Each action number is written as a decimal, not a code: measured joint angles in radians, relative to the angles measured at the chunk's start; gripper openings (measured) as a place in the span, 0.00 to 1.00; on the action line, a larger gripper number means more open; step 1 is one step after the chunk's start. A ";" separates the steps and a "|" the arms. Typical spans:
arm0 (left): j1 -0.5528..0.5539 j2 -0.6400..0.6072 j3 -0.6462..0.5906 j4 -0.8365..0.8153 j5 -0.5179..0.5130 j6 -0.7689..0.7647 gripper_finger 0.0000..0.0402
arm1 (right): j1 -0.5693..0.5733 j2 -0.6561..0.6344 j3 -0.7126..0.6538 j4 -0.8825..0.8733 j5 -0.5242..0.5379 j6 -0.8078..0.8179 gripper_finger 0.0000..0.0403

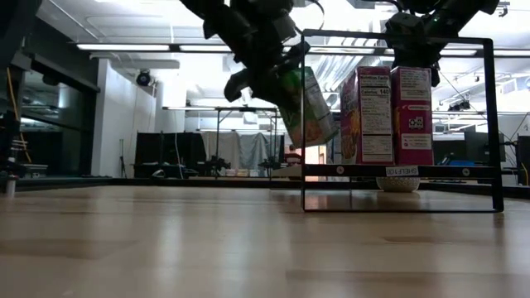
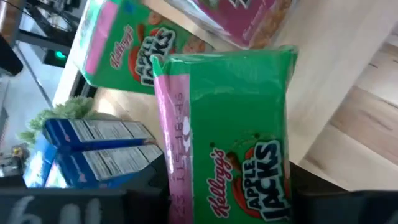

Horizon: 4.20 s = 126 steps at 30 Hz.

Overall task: Stack cereal on shelf
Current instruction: Put the green cereal box on the shelf aligned with the other cereal box

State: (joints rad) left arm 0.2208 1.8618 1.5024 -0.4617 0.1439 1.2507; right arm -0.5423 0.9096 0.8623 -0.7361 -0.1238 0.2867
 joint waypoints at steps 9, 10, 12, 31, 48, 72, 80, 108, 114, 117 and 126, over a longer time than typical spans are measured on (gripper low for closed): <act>0.033 0.023 0.000 0.064 0.056 0.019 0.34 | 0.000 0.000 0.000 0.000 0.000 0.000 0.00; 0.038 0.027 0.000 0.065 0.055 0.018 0.34 | 0.000 0.000 0.000 0.000 0.000 0.000 0.00; 0.044 0.029 -0.001 0.057 0.066 0.017 0.34 | 0.000 0.000 0.000 0.000 0.000 0.001 0.00; 0.039 0.076 0.000 0.109 0.173 0.036 0.34 | 0.000 0.000 0.000 0.002 -0.003 0.027 0.00; 0.035 0.076 0.000 0.116 0.156 0.069 0.38 | 0.000 0.000 0.000 0.004 -0.003 0.053 0.00; 0.013 0.076 0.004 0.140 0.039 0.094 0.51 | 0.000 0.000 0.000 0.046 -0.002 0.051 0.00; -0.011 0.076 0.049 0.106 0.023 0.063 0.56 | 0.000 0.000 0.000 0.046 -0.002 0.049 0.00; -0.021 0.052 0.090 0.043 -0.130 0.061 0.61 | 0.000 0.000 0.000 0.046 -0.003 0.045 0.00; 0.074 -0.024 0.090 0.038 -0.042 -0.153 0.55 | 0.000 0.000 0.000 0.045 -0.003 0.018 0.00; 0.170 -0.050 0.085 0.084 0.086 -0.344 0.40 | 0.000 0.000 0.000 0.045 -0.003 -0.004 0.00; 0.254 0.027 -0.163 0.562 0.293 -0.832 0.01 | 0.000 0.000 0.000 0.045 -0.003 -0.007 0.00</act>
State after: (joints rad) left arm 0.4743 1.8888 1.3397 0.1003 0.4368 0.4186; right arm -0.5424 0.9092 0.8623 -0.6906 -0.1271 0.2794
